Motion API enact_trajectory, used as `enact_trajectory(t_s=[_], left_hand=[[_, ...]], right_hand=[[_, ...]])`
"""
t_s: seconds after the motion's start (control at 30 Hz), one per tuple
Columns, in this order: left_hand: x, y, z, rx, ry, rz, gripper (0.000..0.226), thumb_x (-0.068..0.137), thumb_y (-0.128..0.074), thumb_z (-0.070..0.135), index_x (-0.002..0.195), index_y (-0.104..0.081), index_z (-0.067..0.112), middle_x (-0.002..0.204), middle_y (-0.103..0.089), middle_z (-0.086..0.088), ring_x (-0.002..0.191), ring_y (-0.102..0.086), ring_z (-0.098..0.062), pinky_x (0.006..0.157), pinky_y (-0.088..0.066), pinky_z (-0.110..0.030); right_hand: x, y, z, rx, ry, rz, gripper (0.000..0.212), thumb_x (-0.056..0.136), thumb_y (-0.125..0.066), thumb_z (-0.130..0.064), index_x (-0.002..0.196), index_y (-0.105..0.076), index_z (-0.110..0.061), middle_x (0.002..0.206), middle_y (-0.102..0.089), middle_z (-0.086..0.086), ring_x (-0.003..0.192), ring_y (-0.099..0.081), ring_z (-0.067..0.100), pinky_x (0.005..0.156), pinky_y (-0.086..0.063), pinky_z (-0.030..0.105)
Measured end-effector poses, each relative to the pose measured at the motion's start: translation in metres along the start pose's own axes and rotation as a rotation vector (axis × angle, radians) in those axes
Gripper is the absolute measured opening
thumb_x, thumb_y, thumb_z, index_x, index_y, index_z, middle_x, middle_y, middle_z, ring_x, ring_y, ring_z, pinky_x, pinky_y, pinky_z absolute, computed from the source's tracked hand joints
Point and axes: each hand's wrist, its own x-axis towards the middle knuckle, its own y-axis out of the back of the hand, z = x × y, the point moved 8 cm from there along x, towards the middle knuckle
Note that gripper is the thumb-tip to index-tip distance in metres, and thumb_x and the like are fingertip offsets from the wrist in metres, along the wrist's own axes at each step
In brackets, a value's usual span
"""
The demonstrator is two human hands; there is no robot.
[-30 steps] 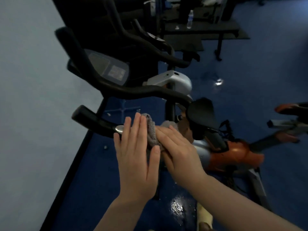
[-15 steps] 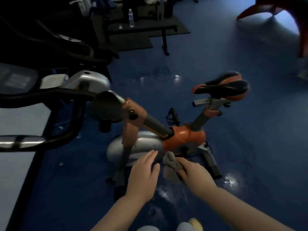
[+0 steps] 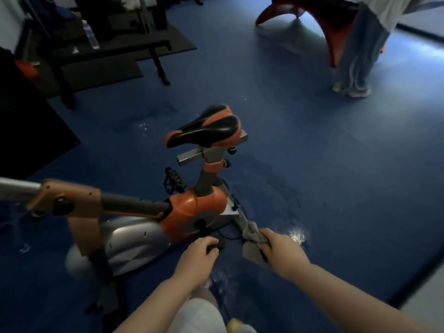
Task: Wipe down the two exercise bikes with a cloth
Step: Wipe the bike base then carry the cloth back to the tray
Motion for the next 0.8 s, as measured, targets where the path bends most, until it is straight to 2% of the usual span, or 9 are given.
enact_trajectory(t_s=[0.23, 0.4, 0.67, 0.8], left_hand=[[0.077, -0.02, 0.051, 0.007, -0.027, -0.054, 0.031, 0.093, -0.052, 0.03, 0.124, -0.056, 0.03, 0.127, -0.054, 0.014, 0.116, -0.052, -0.007, 0.098, -0.043, -0.028], [0.149, -0.023, 0.089, -0.001, -0.027, -0.055, 0.034, 0.092, -0.053, 0.027, 0.126, -0.056, 0.025, 0.13, -0.056, 0.007, 0.119, -0.053, -0.011, 0.103, -0.043, -0.034], [0.24, -0.045, 0.162, 0.048, -0.05, -0.118, 0.032, 0.09, -0.052, 0.034, 0.122, -0.056, 0.029, 0.123, -0.058, 0.007, 0.112, -0.055, -0.012, 0.099, -0.046, -0.034], [0.279, -0.06, 0.2, 0.01, -0.066, -0.146, 0.038, 0.083, -0.048, 0.041, 0.119, -0.056, 0.033, 0.123, -0.056, 0.01, 0.11, -0.055, -0.01, 0.097, -0.048, -0.037]], right_hand=[[0.063, 0.032, 0.033, -0.023, -0.032, -0.034, 0.023, 0.097, -0.038, -0.037, 0.115, -0.05, -0.031, 0.101, -0.067, -0.001, 0.088, -0.062, 0.023, 0.07, -0.053, 0.038], [0.12, 0.073, 0.058, -0.049, -0.051, -0.036, 0.023, 0.097, -0.038, -0.038, 0.114, -0.051, -0.029, 0.099, -0.068, -0.002, 0.087, -0.063, 0.022, 0.073, -0.053, 0.039], [0.199, 0.142, 0.096, -0.027, -0.075, -0.058, 0.022, 0.098, -0.038, -0.033, 0.114, -0.051, -0.027, 0.102, -0.067, 0.002, 0.088, -0.062, 0.025, 0.072, -0.052, 0.041], [0.245, 0.175, 0.117, -0.012, -0.073, -0.042, 0.023, 0.096, -0.039, -0.033, 0.114, -0.051, -0.027, 0.103, -0.067, 0.002, 0.09, -0.062, 0.024, 0.075, -0.053, 0.041]])
